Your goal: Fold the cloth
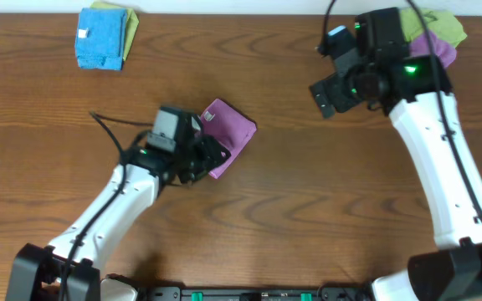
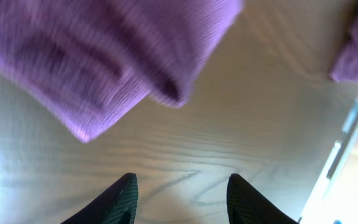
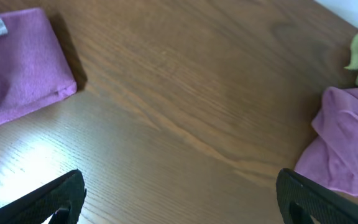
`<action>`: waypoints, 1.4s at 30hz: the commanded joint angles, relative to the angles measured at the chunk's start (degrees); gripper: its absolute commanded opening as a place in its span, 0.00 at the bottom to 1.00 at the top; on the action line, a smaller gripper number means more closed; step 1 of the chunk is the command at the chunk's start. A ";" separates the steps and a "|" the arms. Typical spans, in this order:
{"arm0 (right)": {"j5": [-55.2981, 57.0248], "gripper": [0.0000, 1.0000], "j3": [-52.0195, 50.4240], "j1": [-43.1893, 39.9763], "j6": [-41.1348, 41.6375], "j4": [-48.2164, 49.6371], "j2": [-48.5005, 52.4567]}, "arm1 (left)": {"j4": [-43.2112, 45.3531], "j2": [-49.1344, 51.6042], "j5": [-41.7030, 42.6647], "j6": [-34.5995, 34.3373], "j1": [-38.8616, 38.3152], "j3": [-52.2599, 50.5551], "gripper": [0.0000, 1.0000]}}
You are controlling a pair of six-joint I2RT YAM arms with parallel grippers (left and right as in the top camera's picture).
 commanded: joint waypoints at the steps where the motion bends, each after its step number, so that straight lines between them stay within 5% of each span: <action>1: -2.34 0.97 0.35 -1.25 0.44 -0.13 -1.38 | 1.64 0.31 -7.89 -13.62 -2.12 -1.73 0.48; 10: -3.32 0.98 0.35 -1.40 0.42 0.09 -1.53 | 5.77 0.68 -16.57 -17.59 -2.58 -1.84 0.56; 35: -3.54 0.97 0.33 -1.38 0.39 0.33 -1.53 | 14.43 9.01 -16.20 -19.52 -2.51 -1.86 0.55; 42: -3.54 0.97 0.33 -1.38 0.42 0.31 -1.53 | 18.84 10.82 -14.84 -19.50 -2.49 -1.84 0.47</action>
